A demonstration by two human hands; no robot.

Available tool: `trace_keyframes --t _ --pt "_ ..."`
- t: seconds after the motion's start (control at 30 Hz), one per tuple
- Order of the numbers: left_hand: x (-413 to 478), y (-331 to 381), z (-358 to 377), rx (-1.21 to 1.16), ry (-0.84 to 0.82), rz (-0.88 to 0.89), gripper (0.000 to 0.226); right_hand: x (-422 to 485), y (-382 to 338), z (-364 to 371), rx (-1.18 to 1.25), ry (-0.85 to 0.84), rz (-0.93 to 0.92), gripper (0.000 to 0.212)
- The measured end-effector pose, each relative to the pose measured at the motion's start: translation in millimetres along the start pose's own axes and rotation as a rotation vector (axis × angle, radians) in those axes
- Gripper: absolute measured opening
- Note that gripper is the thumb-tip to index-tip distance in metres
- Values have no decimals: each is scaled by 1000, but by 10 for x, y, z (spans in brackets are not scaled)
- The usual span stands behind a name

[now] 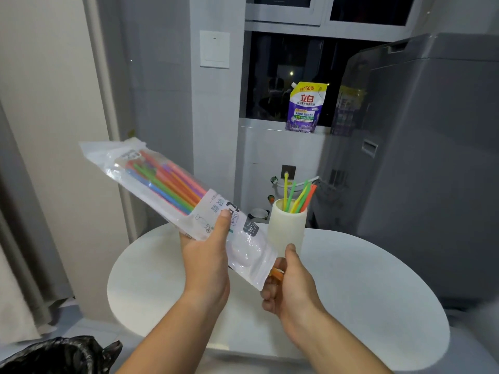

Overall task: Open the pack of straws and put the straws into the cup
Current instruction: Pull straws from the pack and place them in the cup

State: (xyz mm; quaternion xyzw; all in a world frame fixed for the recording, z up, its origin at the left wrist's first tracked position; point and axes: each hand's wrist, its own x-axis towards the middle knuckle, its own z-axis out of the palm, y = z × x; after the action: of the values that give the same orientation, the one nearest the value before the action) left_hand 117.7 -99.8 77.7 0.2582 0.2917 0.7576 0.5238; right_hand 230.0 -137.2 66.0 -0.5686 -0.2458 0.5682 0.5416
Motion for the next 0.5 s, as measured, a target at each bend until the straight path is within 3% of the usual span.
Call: trace_keyframes --t 0.1,0.23,0.5 --pt "-30 -13 23 20 -27 19 55 -7 -11 -2 33 -6 -1 52" --pt "17 -24 -13 -43 84 -52 52 10 -17 -36 -51 11 -70 47" --pt "27 -110 -78 -121 188 -305 41 91 -49 -110 -345 158 -509 35"
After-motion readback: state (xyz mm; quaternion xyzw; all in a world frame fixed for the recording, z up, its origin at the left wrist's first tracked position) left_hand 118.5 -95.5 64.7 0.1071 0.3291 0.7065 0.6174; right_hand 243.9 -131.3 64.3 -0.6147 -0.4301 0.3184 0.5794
